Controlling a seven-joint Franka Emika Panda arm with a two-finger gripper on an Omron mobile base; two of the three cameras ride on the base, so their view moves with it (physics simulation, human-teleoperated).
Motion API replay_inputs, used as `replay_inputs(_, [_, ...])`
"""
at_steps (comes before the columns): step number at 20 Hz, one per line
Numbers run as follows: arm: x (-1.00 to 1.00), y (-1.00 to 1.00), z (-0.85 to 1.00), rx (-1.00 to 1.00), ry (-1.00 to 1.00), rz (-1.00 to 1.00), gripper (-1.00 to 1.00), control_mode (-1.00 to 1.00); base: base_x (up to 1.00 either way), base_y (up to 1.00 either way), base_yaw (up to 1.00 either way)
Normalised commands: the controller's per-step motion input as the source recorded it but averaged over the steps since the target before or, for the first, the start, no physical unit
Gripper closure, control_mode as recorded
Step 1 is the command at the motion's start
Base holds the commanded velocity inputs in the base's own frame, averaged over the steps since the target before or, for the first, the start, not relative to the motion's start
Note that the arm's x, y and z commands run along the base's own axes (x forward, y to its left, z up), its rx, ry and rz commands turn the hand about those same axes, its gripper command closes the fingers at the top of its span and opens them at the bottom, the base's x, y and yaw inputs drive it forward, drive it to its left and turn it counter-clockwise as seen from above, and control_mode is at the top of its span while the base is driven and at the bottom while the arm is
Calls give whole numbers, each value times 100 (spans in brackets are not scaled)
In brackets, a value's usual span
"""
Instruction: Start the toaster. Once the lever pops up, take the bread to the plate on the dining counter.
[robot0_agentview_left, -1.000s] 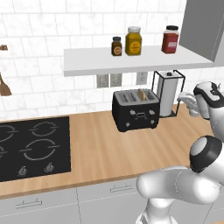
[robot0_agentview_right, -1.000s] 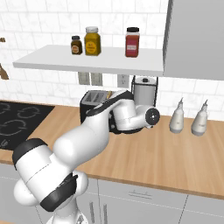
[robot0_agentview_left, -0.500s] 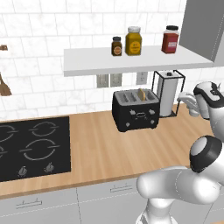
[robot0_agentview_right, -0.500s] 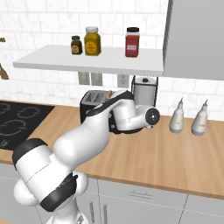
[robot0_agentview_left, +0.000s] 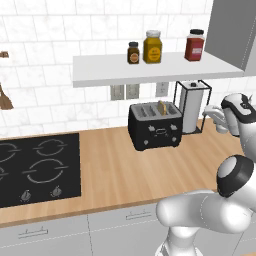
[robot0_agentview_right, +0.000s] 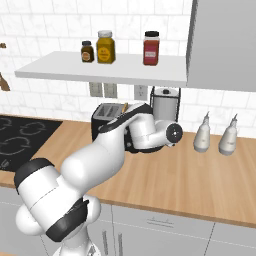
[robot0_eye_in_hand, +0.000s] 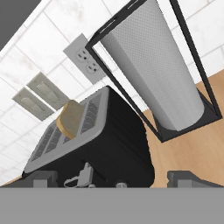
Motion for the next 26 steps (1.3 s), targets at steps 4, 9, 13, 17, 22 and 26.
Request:
replay_inputs(4, [0,0,0,0,0,0,-100,-100,0,0,0])
replay_inputs(9, [0,0,0,0,0,0,-100,-100,0,0,0])
replay_inputs(13, [0,0,0,0,0,0,-100,-100,0,0,0])
replay_inputs(17, [0,0,0,0,0,0,-100,-100,0,0,0])
replay_inputs(22, [0,0,0,0,0,0,-100,-100,0,0,0])
replay_inputs(26, [0,0,0,0,0,0,-100,-100,0,0,0])
